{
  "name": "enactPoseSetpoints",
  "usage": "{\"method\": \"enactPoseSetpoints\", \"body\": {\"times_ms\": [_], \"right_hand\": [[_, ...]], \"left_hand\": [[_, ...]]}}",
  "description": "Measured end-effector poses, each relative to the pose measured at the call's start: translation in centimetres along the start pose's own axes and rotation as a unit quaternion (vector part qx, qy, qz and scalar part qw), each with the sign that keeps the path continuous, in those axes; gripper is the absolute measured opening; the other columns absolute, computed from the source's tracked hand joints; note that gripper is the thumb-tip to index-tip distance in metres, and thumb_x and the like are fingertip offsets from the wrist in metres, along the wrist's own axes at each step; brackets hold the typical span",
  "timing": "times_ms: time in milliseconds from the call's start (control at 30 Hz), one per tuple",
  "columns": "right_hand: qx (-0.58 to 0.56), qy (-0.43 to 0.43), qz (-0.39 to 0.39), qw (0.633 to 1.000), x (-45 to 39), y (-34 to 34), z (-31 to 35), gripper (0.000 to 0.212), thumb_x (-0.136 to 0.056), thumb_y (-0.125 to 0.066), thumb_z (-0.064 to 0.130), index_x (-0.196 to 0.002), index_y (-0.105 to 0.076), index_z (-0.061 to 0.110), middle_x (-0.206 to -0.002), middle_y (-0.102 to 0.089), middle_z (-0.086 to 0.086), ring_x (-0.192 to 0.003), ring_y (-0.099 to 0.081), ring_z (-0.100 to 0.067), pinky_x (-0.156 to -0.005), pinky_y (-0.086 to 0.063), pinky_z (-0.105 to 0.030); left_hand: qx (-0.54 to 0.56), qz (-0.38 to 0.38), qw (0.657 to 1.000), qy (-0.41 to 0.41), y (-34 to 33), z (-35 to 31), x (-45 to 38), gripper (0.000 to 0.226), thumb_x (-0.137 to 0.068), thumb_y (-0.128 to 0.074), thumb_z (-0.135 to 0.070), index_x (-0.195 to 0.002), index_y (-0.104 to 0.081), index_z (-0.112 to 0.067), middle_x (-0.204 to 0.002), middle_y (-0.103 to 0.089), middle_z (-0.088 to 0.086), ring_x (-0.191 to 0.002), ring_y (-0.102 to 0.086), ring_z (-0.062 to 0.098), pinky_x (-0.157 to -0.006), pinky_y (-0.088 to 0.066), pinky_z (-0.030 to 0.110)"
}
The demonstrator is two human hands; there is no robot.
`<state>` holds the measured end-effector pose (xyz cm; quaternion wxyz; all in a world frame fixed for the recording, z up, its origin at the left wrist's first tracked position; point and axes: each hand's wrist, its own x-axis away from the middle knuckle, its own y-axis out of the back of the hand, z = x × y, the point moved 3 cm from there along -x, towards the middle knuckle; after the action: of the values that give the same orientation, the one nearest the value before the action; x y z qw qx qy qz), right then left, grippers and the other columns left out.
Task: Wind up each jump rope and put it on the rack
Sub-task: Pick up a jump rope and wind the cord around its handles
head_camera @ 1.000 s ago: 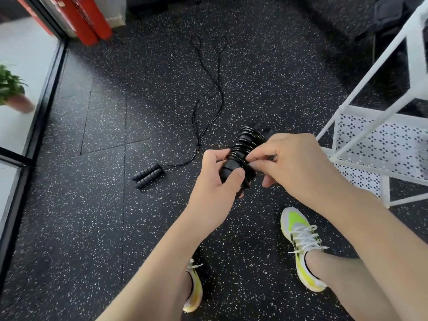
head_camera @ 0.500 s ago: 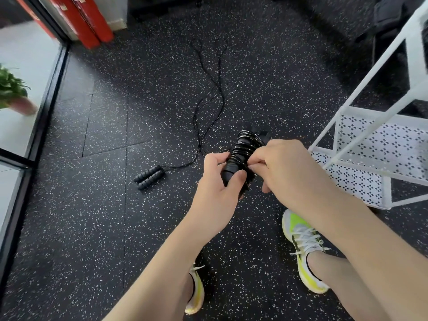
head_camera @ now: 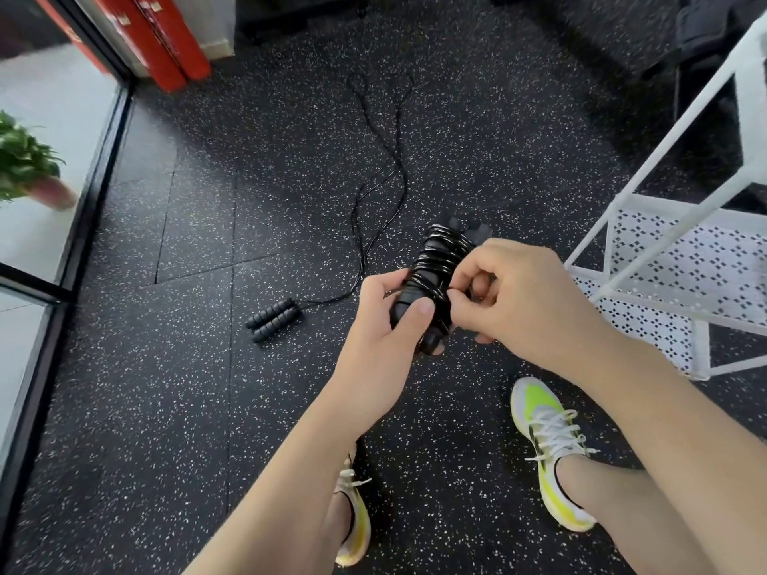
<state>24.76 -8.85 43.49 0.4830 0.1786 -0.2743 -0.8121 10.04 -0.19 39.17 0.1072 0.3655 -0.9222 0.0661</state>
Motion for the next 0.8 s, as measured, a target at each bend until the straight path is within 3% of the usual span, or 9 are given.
{"method": "enactPoseSetpoints", "body": {"times_ms": [100,233,367,433,533,633,800], "right_hand": [[-0.088,-0.036,-0.063,0.993,0.5,0.5,0.4,0.01,-0.087,-0.07,0.011,-0.081,-0.064,0.016,-0.064,-0.067,-0.002,-0.05,-0.069,-0.01,-0.05,-0.048,-0.017],[-0.194,-0.064,-0.095,0.974,0.9,0.1,0.5,0.007,-0.091,-0.067,0.009,-0.086,-0.064,0.014,-0.064,-0.071,-0.003,-0.054,-0.07,-0.014,-0.052,-0.051,-0.017],[-0.043,0.009,-0.108,0.993,0.4,0.0,0.0,0.011,-0.09,-0.069,0.019,-0.093,-0.061,0.025,-0.082,-0.065,0.01,-0.073,-0.063,-0.007,-0.065,-0.049,-0.018],[0.011,0.049,-0.096,0.994,0.3,-0.3,-0.2,0.022,-0.092,-0.066,0.02,-0.111,-0.06,0.029,-0.1,-0.059,0.015,-0.083,-0.061,-0.006,-0.073,-0.051,-0.025],[0.086,0.153,-0.098,0.98,0.2,-1.1,-0.5,0.033,-0.099,-0.061,0.012,-0.129,-0.067,0.023,-0.12,-0.058,0.007,-0.088,-0.06,-0.011,-0.071,-0.056,-0.04],[0.077,0.178,-0.114,0.974,0.1,-1.4,-1.1,0.026,-0.1,-0.063,0.011,-0.124,-0.072,0.014,-0.119,-0.061,0.0,-0.088,-0.061,-0.015,-0.069,-0.055,-0.043],[0.067,0.151,-0.149,0.975,0.3,-1.5,-1.3,0.018,-0.096,-0.069,0.01,-0.112,-0.076,0.009,-0.107,-0.066,-0.001,-0.09,-0.065,-0.018,-0.075,-0.056,-0.041]], "left_hand": [[0.109,0.007,0.994,0.003,-0.3,-0.6,0.1,0.04,-0.096,-0.057,-0.02,-0.133,-0.046,-0.012,-0.119,-0.069,0.015,-0.097,-0.07,0.032,-0.079,-0.057,0.045],[0.177,0.0,0.984,0.005,-0.6,-1.3,0.1,0.044,-0.093,-0.059,-0.017,-0.134,-0.047,-0.006,-0.124,-0.065,0.02,-0.096,-0.068,0.034,-0.078,-0.058,0.047],[0.159,-0.012,0.987,0.021,-0.4,-0.9,-0.1,0.039,-0.097,-0.059,-0.017,-0.133,-0.047,-0.009,-0.124,-0.067,0.022,-0.108,-0.066,0.05,-0.078,-0.059,0.047],[0.098,-0.017,0.995,0.015,-0.3,-0.5,-0.2,0.038,-0.094,-0.06,-0.024,-0.129,-0.049,-0.017,-0.117,-0.071,0.014,-0.108,-0.068,0.046,-0.087,-0.058,0.055],[0.067,-0.03,0.997,0.011,-0.3,-0.1,-0.4,0.034,-0.093,-0.059,-0.029,-0.125,-0.05,-0.023,-0.113,-0.072,0.01,-0.107,-0.069,0.04,-0.09,-0.056,0.064],[0.093,-0.038,0.995,0.017,-0.3,-0.3,-0.5,0.034,-0.095,-0.06,-0.026,-0.127,-0.049,-0.02,-0.107,-0.074,0.006,-0.103,-0.071,0.039,-0.089,-0.057,0.063],[0.115,-0.058,0.991,0.025,-0.7,0.2,-0.4,0.029,-0.1,-0.06,-0.021,-0.127,-0.049,-0.018,-0.111,-0.073,0.01,-0.102,-0.07,0.04,-0.082,-0.058,0.053]]}}
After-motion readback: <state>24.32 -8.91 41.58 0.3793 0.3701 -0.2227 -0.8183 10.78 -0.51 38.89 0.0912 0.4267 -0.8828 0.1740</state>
